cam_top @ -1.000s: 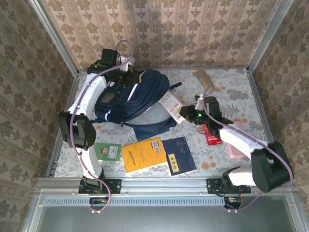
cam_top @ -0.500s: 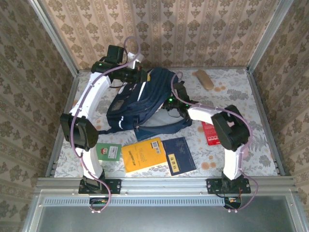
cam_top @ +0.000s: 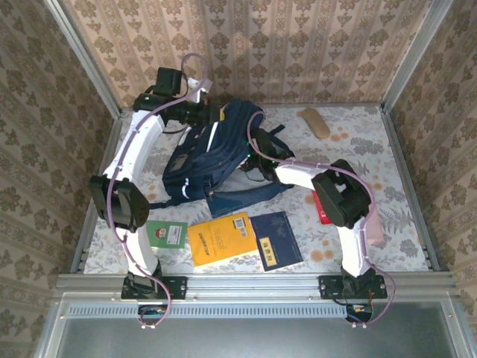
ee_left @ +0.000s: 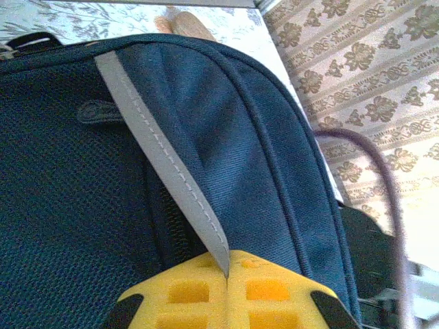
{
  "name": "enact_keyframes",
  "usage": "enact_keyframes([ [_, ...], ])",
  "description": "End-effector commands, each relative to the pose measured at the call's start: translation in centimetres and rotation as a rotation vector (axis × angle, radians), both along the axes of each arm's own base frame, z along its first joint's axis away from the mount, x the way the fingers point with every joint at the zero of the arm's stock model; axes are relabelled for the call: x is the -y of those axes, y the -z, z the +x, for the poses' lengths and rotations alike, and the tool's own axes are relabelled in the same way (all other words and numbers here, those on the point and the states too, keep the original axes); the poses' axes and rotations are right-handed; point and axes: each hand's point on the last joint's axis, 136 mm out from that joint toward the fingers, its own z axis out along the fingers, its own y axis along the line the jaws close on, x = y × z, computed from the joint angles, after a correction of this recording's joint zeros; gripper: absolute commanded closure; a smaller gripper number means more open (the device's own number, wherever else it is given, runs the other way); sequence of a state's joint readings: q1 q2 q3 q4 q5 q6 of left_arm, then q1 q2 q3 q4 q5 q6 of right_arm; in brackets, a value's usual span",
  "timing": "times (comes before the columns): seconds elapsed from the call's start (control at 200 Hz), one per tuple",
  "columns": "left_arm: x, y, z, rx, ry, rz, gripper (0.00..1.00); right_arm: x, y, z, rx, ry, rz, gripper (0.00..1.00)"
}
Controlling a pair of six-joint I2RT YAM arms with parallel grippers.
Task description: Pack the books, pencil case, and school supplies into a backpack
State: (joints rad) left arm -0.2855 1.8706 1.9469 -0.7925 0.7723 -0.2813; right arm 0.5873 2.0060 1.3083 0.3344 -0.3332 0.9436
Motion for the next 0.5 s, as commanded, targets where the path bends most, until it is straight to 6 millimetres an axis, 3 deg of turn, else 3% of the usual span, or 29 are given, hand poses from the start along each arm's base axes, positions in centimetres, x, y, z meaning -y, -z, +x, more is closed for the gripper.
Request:
enact_keyframes([
  [0.0, -0.8, -3.6, 0.6, 0.136, -0.029, -0.052, 1.00, 2.5, -4.1, -2.1, 0.154, -0.021, -0.123, 0.17],
  [0.14, -0.5, -1.1, 1.5, 0.100, -0.047, -0.040, 1.00, 5.8, -4.6, -4.6, 0.167, -0.012, -0.171, 0.18],
  [0.315, -0.4, 1.4, 2.4, 0.065, -0.069, -0.033, 1.00, 10.5, -2.1, -7.7, 0.077, 0.031, -0.302, 0.20],
  [0.45, 0.8, 3.4, 2.1, 0.029, -0.056, -0.020, 1.00, 17.1, 0.3, -9.8, 0.006, 0.185, -0.501, 0.24],
  [0.465, 1.0, 3.7, 2.1, 0.026, -0.056, -0.014, 1.00, 17.9, -0.5, -9.9, 0.019, 0.212, -0.505, 0.24],
  [0.495, 1.4, 4.4, 1.9, 0.016, -0.054, 0.000, 1.00, 19.7, -0.1, -10.3, -0.002, 0.259, -0.535, 0.25],
])
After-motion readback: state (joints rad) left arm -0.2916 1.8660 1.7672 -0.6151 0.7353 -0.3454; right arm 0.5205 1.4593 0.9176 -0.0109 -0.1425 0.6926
